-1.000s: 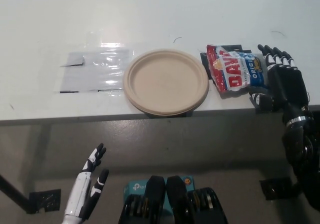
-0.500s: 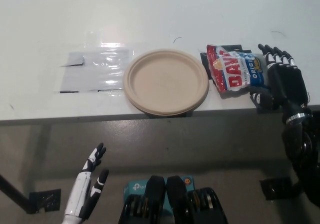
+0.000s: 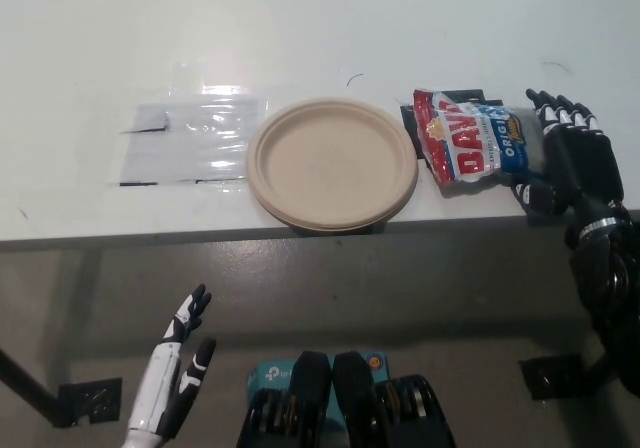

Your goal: The robot picks up a small bag of sunflower seeds on the right hand side and take it to the empty plate on the left hand side then pours some sunflower seeds on to the plate.

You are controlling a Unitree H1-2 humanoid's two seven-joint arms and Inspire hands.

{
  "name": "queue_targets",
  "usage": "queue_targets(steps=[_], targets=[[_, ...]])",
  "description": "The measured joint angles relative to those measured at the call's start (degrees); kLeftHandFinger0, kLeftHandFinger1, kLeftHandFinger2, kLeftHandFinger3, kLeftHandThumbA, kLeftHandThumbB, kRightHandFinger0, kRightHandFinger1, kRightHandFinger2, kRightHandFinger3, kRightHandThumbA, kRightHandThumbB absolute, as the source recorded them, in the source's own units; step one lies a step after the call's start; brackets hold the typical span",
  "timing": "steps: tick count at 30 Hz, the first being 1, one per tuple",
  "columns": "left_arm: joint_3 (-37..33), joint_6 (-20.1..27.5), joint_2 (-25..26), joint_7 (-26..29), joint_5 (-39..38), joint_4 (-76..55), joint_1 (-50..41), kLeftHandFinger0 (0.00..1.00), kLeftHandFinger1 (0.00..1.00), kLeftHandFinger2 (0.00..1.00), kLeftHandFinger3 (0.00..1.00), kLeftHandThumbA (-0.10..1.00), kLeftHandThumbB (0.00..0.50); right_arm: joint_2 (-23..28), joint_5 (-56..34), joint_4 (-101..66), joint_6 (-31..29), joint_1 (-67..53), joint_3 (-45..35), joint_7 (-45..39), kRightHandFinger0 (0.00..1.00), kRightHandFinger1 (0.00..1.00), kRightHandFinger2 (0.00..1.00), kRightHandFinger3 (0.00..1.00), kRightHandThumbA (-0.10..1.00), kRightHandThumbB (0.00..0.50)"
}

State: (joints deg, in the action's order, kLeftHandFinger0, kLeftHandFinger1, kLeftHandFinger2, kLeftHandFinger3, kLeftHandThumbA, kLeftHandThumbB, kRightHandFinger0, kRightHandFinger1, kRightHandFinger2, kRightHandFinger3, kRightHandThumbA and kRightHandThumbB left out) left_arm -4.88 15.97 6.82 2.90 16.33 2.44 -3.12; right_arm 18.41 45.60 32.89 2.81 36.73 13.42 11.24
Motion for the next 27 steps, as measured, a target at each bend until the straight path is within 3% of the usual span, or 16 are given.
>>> queue_targets(steps=[21,27], targets=[[0.2,0.4,0.0,0.0,-0.2,0.1,0.1,1.0,1.0,1.0,1.0,1.0,0.146,0.2,-0.8,3.5,0.0,1.4,1.8,0.0,1.0,1.0,1.0,1.0,0.87,0.372],[0.4,0.4,0.0,0.0,-0.3,0.1,0.2,1.0,1.0,1.0,1.0,1.0,0.192,0.3,-1.1,6.4,-0.2,3.1,2.5,0.0,1.0,1.0,1.0,1.0,0.83,0.369]])
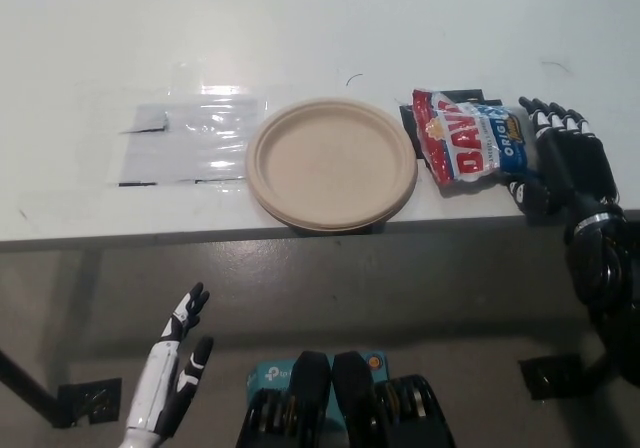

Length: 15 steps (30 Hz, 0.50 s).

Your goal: The robot picks up a small bag of sunflower seeds on the right hand side and take it to the empty plate on the left hand side then pours some sunflower seeds on to the plate.

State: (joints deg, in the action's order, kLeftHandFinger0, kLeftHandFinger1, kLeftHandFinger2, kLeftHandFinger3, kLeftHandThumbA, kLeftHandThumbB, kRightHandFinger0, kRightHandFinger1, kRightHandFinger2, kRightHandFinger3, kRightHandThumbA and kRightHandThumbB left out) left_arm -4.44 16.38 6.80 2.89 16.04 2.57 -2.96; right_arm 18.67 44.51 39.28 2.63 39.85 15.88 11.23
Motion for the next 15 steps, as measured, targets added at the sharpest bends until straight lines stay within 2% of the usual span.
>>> queue_targets(steps=[3,4,5,6,7,8,9,10,11,12,13,15], targets=[[0.2,0.0,0.0,0.0,-0.1,0.0,0.0,1.0,1.0,1.0,1.0,1.0,0.186,0.0,-0.1,4.6,-0.6,2.1,0.8,0.0,1.0,1.0,1.0,1.0,0.73,0.385],[0.3,0.0,-0.1,0.0,-0.1,0.0,0.0,1.0,1.0,1.0,1.0,1.0,0.189,0.0,-0.2,7.1,-0.9,3.3,1.2,0.0,1.0,1.0,1.0,1.0,0.65,0.393],[0.4,0.0,-0.1,0.0,-0.1,0.0,0.0,1.0,1.0,1.0,1.0,1.0,0.191,0.0,-0.2,9.3,-1.2,4.5,1.5,0.1,1.0,1.0,1.0,1.0,0.5,0.317],[0.4,0.0,-0.1,0.0,-0.1,0.0,0.0,1.0,1.0,1.0,1.0,1.0,0.192,-0.1,-0.3,13.0,-1.7,6.0,2.0,0.2,0.9,1.0,1.0,1.0,0.19,0.368],[0.5,0.0,-0.2,0.0,-0.2,0.0,0.0,1.0,1.0,1.0,1.0,1.0,0.19,-0.1,-0.5,15.6,-2.1,7.3,2.2,0.6,0.63,0.79,0.98,1.0,0.08,0.361],[0.6,0.0,-0.2,0.0,-0.2,0.0,0.0,1.0,1.0,1.0,1.0,1.0,0.19,-0.3,-0.5,18.6,-2.7,8.7,2.5,1.2,0.11,0.21,0.32,0.45,-0.09,0.277],[0.6,0.0,-0.2,0.0,-0.2,0.0,0.1,1.0,1.0,1.0,1.0,1.0,0.189,-0.6,-0.6,21.9,-3.3,10.3,2.9,2.1,0.02,0.11,0.29,0.39,-0.1,0.273],[0.7,0.0,-0.2,0.0,-0.2,0.0,0.1,1.0,1.0,1.0,1.0,1.0,0.19,-0.8,-0.5,24.1,-3.6,11.3,3.6,3.1,0.0,0.01,0.22,0.28,-0.1,0.242],[0.7,0.0,-0.3,0.0,-0.2,0.0,0.1,1.0,1.0,1.0,1.0,1.0,0.191,-1.1,-0.4,26.6,-3.9,12.4,4.3,4.3,0.0,0.05,0.38,0.35,-0.1,0.247],[0.7,0.0,-0.3,0.0,-0.2,0.0,0.0,1.0,1.0,1.0,1.0,1.0,0.191,-1.4,-0.4,29.3,-4.6,13.8,4.9,6.3,0.0,0.15,0.61,0.55,-0.1,0.234],[0.8,0.0,-0.3,0.0,-0.2,0.0,0.0,1.0,1.0,1.0,1.0,1.0,0.19,-1.7,-0.5,31.8,-5.3,14.9,5.5,7.9,0.0,0.22,0.75,0.72,-0.1,0.21],[1.1,0.0,-0.3,0.0,-0.4,0.0,-0.1,1.0,1.0,1.0,1.0,1.0,0.183,-2.3,-0.5,35.9,-6.6,16.9,6.7,10.8,0.0,0.34,0.85,0.87,-0.1,0.196]])
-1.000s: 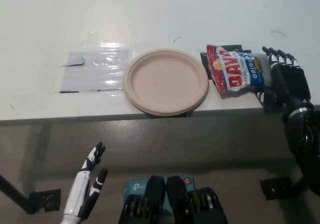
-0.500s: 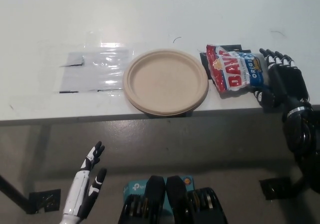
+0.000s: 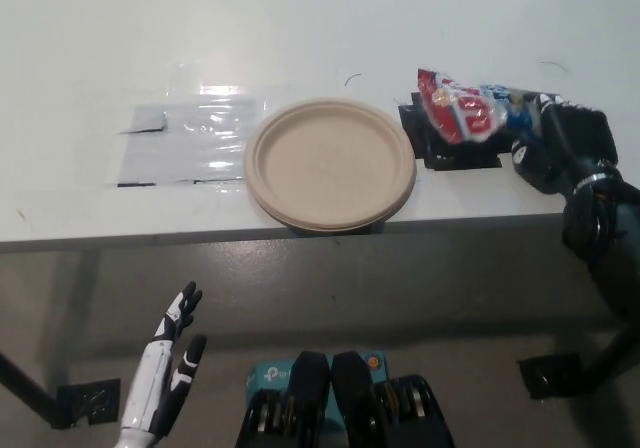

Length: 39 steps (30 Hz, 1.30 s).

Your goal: The robot picks up a small bag of sunflower seeds on the right hand side and take it to the empty plate on the left hand side then pours some sunflower seeds on to the plate.

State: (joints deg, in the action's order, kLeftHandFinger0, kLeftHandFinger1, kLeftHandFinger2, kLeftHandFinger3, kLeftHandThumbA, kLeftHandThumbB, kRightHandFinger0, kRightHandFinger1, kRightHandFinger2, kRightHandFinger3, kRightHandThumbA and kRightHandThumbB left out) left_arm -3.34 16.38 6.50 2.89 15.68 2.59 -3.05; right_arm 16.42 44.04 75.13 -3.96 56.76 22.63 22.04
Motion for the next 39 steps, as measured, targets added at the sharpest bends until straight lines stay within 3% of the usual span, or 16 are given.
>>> queue_targets(steps=[2,5,6,8,11,13,16,20,24,26,28,29,31,35,37,39], targets=[[0.3,0.0,0.0,0.0,-0.4,0.0,0.1,1.0,1.0,1.0,1.0,1.0,0.179,-0.5,0.0,2.4,-1.1,0.9,1.3,2.2,0.0,0.34,0.84,0.92,-0.1,0.179],[0.5,0.0,0.0,0.0,-0.7,0.0,0.3,1.0,1.0,1.0,1.0,1.0,0.18,-1.3,0.0,4.4,-2.4,1.0,3.2,5.0,0.0,0.32,0.83,0.92,-0.1,0.197],[0.6,0.0,0.0,0.0,-0.8,0.0,0.3,1.0,1.0,1.0,1.0,1.0,0.174,-1.3,0.0,4.7,-2.9,1.1,3.6,5.8,0.0,0.29,0.77,0.92,-0.1,0.196],[0.6,0.0,0.1,0.0,-0.9,-0.1,0.4,1.0,1.0,1.0,1.0,1.0,0.19,-1.5,-0.1,5.1,-3.8,1.0,4.3,7.3,0.0,0.24,0.69,0.9,-0.1,0.185],[0.6,0.0,0.0,0.0,-0.9,-0.3,0.4,1.0,1.0,1.0,1.0,1.0,0.182,-1.8,-0.1,5.3,-4.8,1.1,5.2,9.0,0.0,0.22,0.68,0.87,-0.1,0.145],[0.5,-0.1,0.0,0.0,-0.9,-0.3,0.4,1.0,1.0,1.0,1.0,1.0,0.177,-2.1,-0.2,5.4,-5.9,1.0,5.7,10.2,0.0,0.19,0.64,0.74,-0.1,0.108],[0.5,-0.1,0.0,0.0,-0.8,-0.3,0.4,1.0,1.0,1.0,1.0,1.0,0.177,-2.5,-0.4,5.5,-7.3,1.0,5.9,11.1,0.0,0.12,0.6,0.68,-0.1,0.099],[0.5,-0.1,0.0,0.0,-0.8,-0.3,0.4,1.0,1.0,1.0,1.0,1.0,0.19,-3.0,-1.0,5.5,-9.3,1.0,5.8,12.3,0.0,0.13,0.63,0.67,-0.1,0.069],[0.5,-0.3,0.0,0.0,-0.8,-0.3,0.4,1.0,1.0,1.0,1.0,1.0,0.188,-3.0,-1.8,5.5,-10.6,1.0,5.8,12.8,0.0,0.0,0.43,0.5,-0.1,0.122],[0.5,-0.3,0.0,0.0,-0.9,-0.3,0.4,1.0,1.0,1.0,1.0,1.0,0.188,-3.0,-2.2,5.5,-10.9,1.0,5.8,12.9,0.0,0.04,0.61,0.67,-0.1,0.119],[0.5,-0.4,0.0,0.0,-0.9,-0.3,0.4,1.0,1.0,1.0,1.0,1.0,0.189,-3.0,-2.4,5.5,-11.1,1.0,5.8,13.0,0.0,0.1,0.73,0.75,-0.1,0.096],[0.5,-0.4,0.0,0.0,-0.9,-0.3,0.4,1.0,1.0,1.0,1.0,1.0,0.191,-3.1,-2.5,5.5,-11.3,1.0,5.8,13.1,0.0,0.15,0.77,0.81,-0.1,0.077],[0.5,-0.5,0.0,0.0,-0.9,-0.3,0.4,1.0,1.0,1.0,1.0,1.0,0.19,-3.1,-2.6,5.5,-11.5,1.0,5.8,13.3,0.0,0.24,0.77,0.85,-0.1,0.09],[0.5,-0.5,0.0,0.0,-1.0,-0.3,0.5,1.0,1.0,1.0,1.0,1.0,0.192,-3.1,-2.8,5.4,-12.1,1.0,5.7,13.8,0.0,0.29,0.78,0.81,-0.1,0.125],[0.5,-0.5,0.0,0.0,-1.1,-0.3,0.6,1.0,1.0,1.0,1.0,1.0,0.191,-3.1,-2.9,5.4,-12.4,1.1,5.6,14.3,0.0,0.25,0.75,0.74,-0.1,0.108],[0.5,-0.5,0.0,0.0,-1.1,-0.3,0.7,1.0,1.0,1.0,1.0,1.0,0.188,-3.1,-2.9,5.4,-12.9,1.2,5.6,14.7,0.0,0.26,0.75,0.74,-0.1,0.105]])
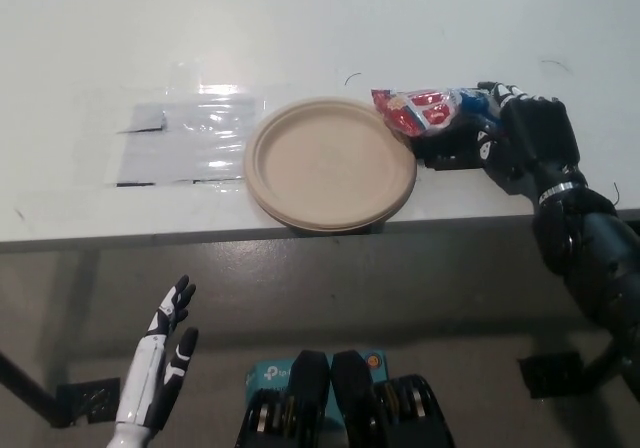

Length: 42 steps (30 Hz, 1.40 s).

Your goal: The robot picks up a small bag of sunflower seeds on the right hand side and take it to the empty plate on the left hand side then pours some sunflower seeds on to the plate.

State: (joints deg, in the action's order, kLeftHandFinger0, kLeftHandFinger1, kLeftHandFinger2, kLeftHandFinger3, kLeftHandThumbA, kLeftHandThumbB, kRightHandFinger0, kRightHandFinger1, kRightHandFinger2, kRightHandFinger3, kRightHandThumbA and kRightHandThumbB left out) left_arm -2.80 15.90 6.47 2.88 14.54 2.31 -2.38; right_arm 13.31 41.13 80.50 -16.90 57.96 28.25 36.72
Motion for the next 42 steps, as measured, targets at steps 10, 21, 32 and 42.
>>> queue_targets(steps=[10,21,32,42], targets=[[0.0,0.0,0.0,0.0,-0.6,0.0,0.2,1.0,1.0,1.0,1.0,1.0,0.161,0.5,0.0,-0.2,-1.6,1.2,-0.1,1.1,0.0,0.24,0.76,0.68,-0.1,0.126],[0.0,0.0,0.0,0.0,-0.9,0.0,0.3,1.0,1.0,1.0,1.0,1.0,0.134,0.9,-0.6,-0.9,-3.9,3.3,-1.8,3.0,0.0,0.12,0.58,0.42,-0.1,0.166],[0.0,0.0,0.0,0.0,-1.3,0.0,0.6,1.0,1.0,1.0,1.0,1.0,0.117,0.4,-3.3,-1.4,-4.8,3.3,-5.1,3.0,0.0,0.23,0.72,0.56,-0.1,0.121],[0.0,0.0,0.0,0.0,-1.9,0.0,0.6,1.0,1.0,1.0,1.0,1.0,0.112,-0.9,-2.0,-2.0,-5.0,3.2,-0.4,3.0,0.0,0.21,0.64,0.46,-0.1,0.163]])
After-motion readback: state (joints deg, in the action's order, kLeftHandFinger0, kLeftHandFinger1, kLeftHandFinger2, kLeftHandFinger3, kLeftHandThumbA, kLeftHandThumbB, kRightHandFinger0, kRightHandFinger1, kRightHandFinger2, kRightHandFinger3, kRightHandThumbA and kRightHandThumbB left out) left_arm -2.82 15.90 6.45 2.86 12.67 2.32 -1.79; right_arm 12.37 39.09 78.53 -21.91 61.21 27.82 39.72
